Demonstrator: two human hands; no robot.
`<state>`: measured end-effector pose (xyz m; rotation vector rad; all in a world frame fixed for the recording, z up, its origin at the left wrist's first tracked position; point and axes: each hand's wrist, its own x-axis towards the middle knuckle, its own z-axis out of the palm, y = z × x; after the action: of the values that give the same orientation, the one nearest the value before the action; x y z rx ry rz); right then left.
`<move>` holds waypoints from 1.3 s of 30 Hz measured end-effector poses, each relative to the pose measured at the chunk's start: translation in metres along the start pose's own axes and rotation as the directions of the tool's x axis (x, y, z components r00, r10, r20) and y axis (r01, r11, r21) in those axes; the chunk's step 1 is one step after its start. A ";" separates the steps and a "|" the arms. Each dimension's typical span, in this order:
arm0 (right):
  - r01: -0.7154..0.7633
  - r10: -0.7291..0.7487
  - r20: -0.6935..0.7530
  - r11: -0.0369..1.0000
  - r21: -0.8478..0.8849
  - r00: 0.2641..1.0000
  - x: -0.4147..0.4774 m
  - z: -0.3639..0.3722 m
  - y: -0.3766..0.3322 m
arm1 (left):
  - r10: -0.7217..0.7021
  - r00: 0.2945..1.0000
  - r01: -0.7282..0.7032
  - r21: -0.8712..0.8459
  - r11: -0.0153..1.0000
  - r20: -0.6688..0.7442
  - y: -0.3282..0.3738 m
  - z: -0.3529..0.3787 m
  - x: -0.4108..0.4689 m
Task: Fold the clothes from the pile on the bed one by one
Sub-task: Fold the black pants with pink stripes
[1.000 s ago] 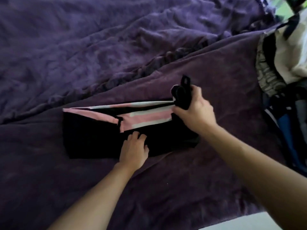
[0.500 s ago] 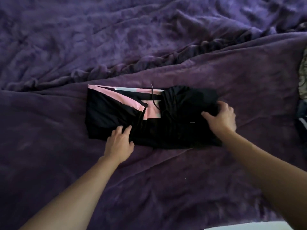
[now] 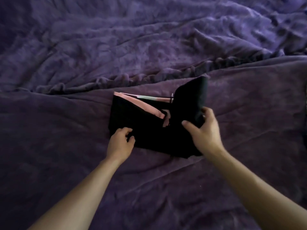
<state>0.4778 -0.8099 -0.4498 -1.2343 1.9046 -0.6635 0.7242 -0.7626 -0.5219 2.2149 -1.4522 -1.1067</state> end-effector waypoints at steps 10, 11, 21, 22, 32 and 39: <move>0.104 -0.034 0.643 0.992 -0.071 0.765 -0.030 0.185 -0.046 | -0.170 0.962 0.141 -0.141 0.980 -0.213 -0.086 -0.057 0.003; 0.131 -0.081 0.583 0.990 -0.044 0.808 -0.028 0.183 -0.040 | -0.162 0.956 0.129 -0.145 0.981 -0.243 -0.086 -0.057 0.007; -0.028 0.046 0.058 0.962 -0.272 0.997 0.027 0.104 0.048 | -0.047 0.980 0.045 -0.010 0.999 -0.194 -0.024 -0.011 0.069; -0.027 0.046 0.077 0.972 -0.233 0.996 0.027 0.114 0.050 | -0.023 0.977 0.038 0.065 0.997 -0.210 -0.026 -0.004 0.072; -0.020 0.033 0.043 0.958 -0.284 0.999 -0.009 0.130 0.065 | 0.342 0.924 -0.290 0.275 0.917 -0.168 -0.029 0.011 0.035; -0.073 0.091 0.049 0.954 -0.290 0.995 -0.085 0.012 0.086 | 0.340 0.940 -0.330 0.196 0.924 -0.022 0.038 0.026 -0.079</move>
<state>0.4633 -0.6977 -0.4947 -1.3278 2.0396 -0.3065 0.6638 -0.7074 -0.4814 1.9868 -1.8924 -0.8170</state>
